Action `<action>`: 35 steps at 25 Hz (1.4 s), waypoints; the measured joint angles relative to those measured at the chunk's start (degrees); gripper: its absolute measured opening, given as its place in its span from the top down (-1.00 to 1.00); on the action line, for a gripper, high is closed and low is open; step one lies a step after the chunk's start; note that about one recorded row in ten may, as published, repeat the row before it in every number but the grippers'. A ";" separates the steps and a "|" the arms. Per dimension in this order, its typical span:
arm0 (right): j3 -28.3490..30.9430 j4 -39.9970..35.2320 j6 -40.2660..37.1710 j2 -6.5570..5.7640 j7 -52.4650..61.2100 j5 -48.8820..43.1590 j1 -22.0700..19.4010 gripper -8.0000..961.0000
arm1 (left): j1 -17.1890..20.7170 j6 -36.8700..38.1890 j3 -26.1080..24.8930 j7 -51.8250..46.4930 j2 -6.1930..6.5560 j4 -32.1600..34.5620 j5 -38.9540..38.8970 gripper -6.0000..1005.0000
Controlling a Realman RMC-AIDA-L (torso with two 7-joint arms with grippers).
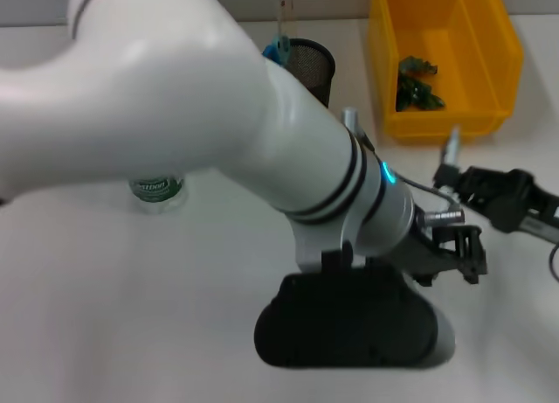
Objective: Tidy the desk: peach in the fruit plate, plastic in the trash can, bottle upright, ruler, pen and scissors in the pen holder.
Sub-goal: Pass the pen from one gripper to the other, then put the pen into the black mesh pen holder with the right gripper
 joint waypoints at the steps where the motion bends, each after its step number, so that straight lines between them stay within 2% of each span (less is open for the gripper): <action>1: 1.24 -0.24 0.10 0.30 -0.84 0.04 -0.28 0.70 | 0.19 0.00 -1.07 0.72 0.04 -0.63 -1.73 0.13; 2: 3.74 -0.50 0.44 0.80 -3.03 0.05 -0.62 0.70 | 0.40 0.00 -1.84 1.01 0.09 -1.00 -2.83 0.13; 7: 6.38 -0.32 0.52 1.04 -6.05 0.12 -0.67 0.70 | 1.71 0.85 -8.53 3.31 0.55 -3.94 -11.35 0.13; 8: 6.86 -0.30 0.54 1.07 -6.60 0.15 -0.68 0.70 | 2.37 1.65 -10.61 4.19 0.60 -4.33 -13.70 0.13; 9: 7.65 -0.25 0.56 1.08 -7.36 0.19 -0.70 0.70 | 4.25 3.65 -15.15 5.98 0.79 -4.56 -18.08 0.13; 10: 7.65 -0.25 0.56 1.08 -7.36 0.19 -0.70 0.70 | 4.25 3.65 -15.15 5.98 0.79 -4.56 -18.08 0.13; 12: 8.27 -0.26 0.55 1.09 -7.90 0.23 -0.70 0.70 | 6.00 5.86 -18.90 7.51 0.95 -4.23 -21.69 0.13; 14: 8.67 -0.47 0.55 1.11 -8.45 0.26 -0.70 0.70 | 8.79 10.28 -25.93 9.13 1.19 -3.07 -27.37 0.13; 15: 8.67 -0.47 0.55 1.11 -8.45 0.26 -0.70 0.70 | 8.79 10.28 -25.93 9.13 1.19 -3.07 -27.37 0.13; 18: 8.71 -0.59 0.58 1.11 -9.00 0.26 -0.45 0.70 | 11.74 13.55 -33.70 9.87 1.35 -2.51 -34.00 0.13; 19: 8.72 -0.69 0.59 1.11 -10.02 0.26 -0.14 0.70 | 13.43 15.38 -39.06 10.52 1.19 -3.35 -39.03 0.13; 20: 8.72 -0.69 0.59 1.11 -10.02 0.26 -0.14 0.70 | 13.43 15.38 -39.06 10.52 1.19 -3.35 -39.03 0.13; 21: 8.72 -0.79 0.59 1.12 -10.54 0.26 -0.05 0.70 | 14.51 16.19 -42.38 10.92 1.04 -4.33 -42.41 0.13; 23: 8.76 -1.10 0.53 1.12 -11.81 0.26 0.21 0.70 | 16.49 17.31 -48.02 12.11 0.70 -6.79 -49.02 0.13; 24: 8.77 -1.24 0.40 1.12 -12.74 0.39 0.53 0.70 | 18.09 17.83 -52.55 13.12 0.34 -9.77 -54.85 0.13; 25: 8.77 -1.24 0.40 1.12 -12.74 0.39 0.53 0.70 | 18.09 17.83 -52.55 13.12 0.34 -9.77 -54.85 0.13; 29: 8.46 -1.89 -0.34 1.12 -14.75 1.83 1.38 0.70 | 20.75 18.51 -61.97 12.80 -0.17 -17.80 -65.34 0.13; 30: 8.46 -1.89 -0.34 1.12 -14.75 1.83 1.38 0.70 | 20.75 18.51 -61.97 12.80 -0.17 -17.80 -65.34 0.13; 31: 8.36 -1.96 -0.54 1.11 -15.16 2.14 1.61 0.70 | 21.62 19.18 -67.89 12.73 -0.77 -25.19 -70.52 0.13; 33: 8.22 -2.20 -1.17 1.12 -16.19 2.44 2.09 0.70 | 21.83 19.24 -71.43 13.07 -1.19 -30.07 -72.13 0.13; 34: 8.22 -2.41 -1.44 1.12 -16.54 2.45 2.35 0.70 | 21.93 19.31 -76.68 14.57 -1.80 -36.48 -73.15 0.13; 35: 8.22 -2.65 -1.67 1.13 -16.79 2.46 2.62 0.70 | 21.93 19.31 -76.68 14.57 -1.80 -36.48 -73.15 0.13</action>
